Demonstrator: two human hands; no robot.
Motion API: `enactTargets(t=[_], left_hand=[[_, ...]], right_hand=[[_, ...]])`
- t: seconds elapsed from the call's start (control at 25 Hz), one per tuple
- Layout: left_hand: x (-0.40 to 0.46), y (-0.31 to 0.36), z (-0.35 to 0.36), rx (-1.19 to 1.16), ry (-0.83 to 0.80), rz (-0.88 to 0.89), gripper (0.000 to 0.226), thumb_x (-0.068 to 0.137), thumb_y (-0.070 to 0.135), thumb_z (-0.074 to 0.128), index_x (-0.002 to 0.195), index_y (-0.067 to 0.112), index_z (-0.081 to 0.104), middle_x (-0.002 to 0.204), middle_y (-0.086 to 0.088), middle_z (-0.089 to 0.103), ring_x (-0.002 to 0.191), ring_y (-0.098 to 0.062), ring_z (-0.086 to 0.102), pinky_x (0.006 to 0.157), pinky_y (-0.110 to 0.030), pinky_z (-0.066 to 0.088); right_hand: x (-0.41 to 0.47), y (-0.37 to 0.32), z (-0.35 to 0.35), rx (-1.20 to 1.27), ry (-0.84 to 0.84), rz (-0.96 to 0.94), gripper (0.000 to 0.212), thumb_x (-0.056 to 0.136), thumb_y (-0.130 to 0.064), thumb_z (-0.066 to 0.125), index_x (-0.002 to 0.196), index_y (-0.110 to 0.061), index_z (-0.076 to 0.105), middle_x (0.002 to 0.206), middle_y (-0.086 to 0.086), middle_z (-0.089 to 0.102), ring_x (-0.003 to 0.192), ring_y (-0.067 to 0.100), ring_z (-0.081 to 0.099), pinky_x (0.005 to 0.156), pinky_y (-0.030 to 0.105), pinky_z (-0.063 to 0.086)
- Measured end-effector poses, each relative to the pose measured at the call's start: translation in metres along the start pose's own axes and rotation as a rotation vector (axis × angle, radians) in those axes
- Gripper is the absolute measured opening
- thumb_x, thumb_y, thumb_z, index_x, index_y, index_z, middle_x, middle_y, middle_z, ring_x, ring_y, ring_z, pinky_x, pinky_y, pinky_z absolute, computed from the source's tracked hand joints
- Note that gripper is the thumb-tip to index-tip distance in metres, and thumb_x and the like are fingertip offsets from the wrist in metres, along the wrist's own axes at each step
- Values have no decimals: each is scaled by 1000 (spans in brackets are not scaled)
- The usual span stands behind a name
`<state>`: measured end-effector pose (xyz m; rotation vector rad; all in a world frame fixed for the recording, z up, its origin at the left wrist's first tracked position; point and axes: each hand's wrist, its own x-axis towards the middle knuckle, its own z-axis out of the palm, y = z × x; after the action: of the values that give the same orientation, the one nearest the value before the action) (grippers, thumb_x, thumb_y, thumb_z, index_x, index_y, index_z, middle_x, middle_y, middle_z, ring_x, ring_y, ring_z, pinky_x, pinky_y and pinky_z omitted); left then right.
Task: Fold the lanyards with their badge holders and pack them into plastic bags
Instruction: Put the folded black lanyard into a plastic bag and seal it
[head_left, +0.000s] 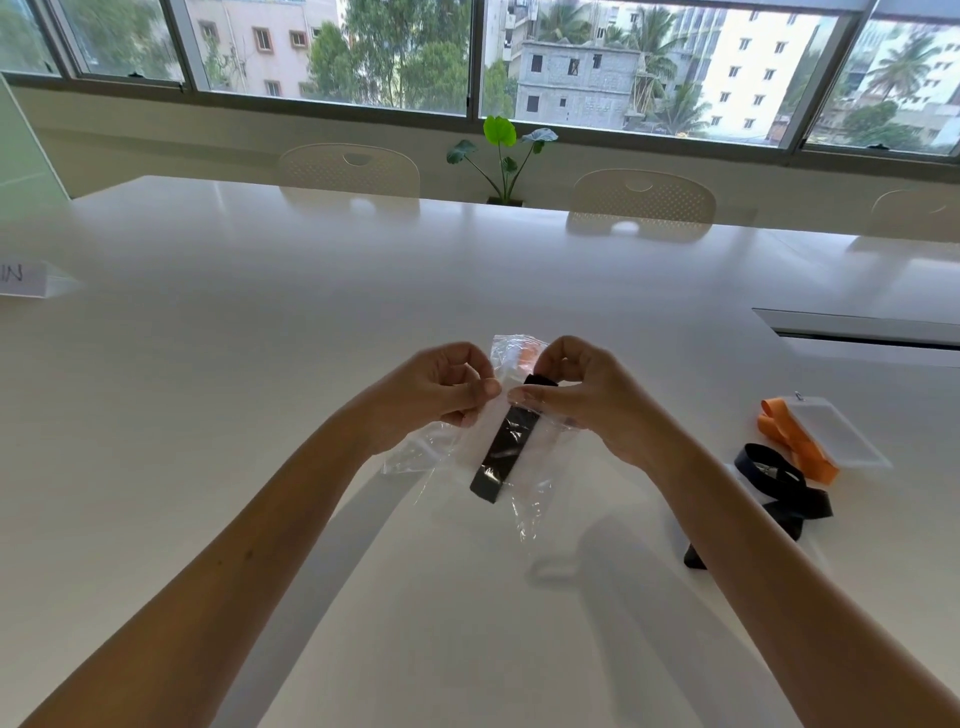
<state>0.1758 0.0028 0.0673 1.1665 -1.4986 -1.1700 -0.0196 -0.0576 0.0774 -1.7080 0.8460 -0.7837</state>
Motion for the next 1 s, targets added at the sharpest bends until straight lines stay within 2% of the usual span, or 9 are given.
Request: enactTargets(t=[0.12,0.24,0.32,0.4,0.52,0.64,0.72,0.84,1.0], left_hand=[[0,-1,9,14,95,56,12,88,10,62,79,16,57,67,6,58,60,-13,53,57,-25,48],[1,-6,24,175,340,132,17,90,13,62,76,20,55,71,11,57,66,-13,53,63,-25,47],[2,-11,31,308,508,167,18,89,16,62,76,24,53,74,11,58,72,-8,56,69,-22,48],[1,-15,36,313,630,176,17,90,17,61,77,23,53,75,12,58,72,-5,56,66,-17,47],[2,-18,41,294,718,162,13,91,18,58,81,21,51,76,11,56,72,-6,55,66,-19,49],[2,-12,37,264,596,115,9,94,19,54,86,22,52,82,4,57,75,-13,57,65,-27,53],[-2,-6,28,206,407,107,6,95,19,53,91,23,57,82,-1,60,67,-11,59,55,-25,51],[-8,0,13,178,133,97,8,88,18,63,96,19,65,76,6,65,62,-7,61,52,-21,50],[-9,1,1,158,129,108,10,81,11,70,85,20,72,71,1,71,65,-14,66,57,-22,52]], right_hand=[[0,1,-2,30,-66,2,25,68,-19,80,71,-7,59,59,1,55,46,4,42,41,14,33],[0,4,-5,95,-121,48,29,77,-18,74,75,7,60,48,-5,48,43,4,42,44,13,38],[-2,3,-8,159,-180,117,22,83,-22,68,76,-1,66,54,-7,59,48,4,54,51,17,49],[-4,0,-13,199,-229,169,25,81,-34,64,82,-11,75,74,-1,72,61,10,66,59,24,56],[-7,-1,-18,123,-317,123,25,71,-33,72,92,-22,76,91,5,72,78,13,69,67,24,56],[-8,1,-21,77,-294,64,29,65,-15,77,92,-23,75,88,9,67,78,11,67,67,21,55],[-8,2,-23,88,-238,58,26,69,-4,74,91,-18,75,77,2,70,71,8,67,64,19,56],[-8,3,-27,58,-164,43,23,73,2,71,93,-8,73,72,-2,72,67,7,67,63,19,56],[-11,1,-28,44,-118,12,17,70,-2,73,82,-13,76,71,0,73,65,9,67,62,19,56]])
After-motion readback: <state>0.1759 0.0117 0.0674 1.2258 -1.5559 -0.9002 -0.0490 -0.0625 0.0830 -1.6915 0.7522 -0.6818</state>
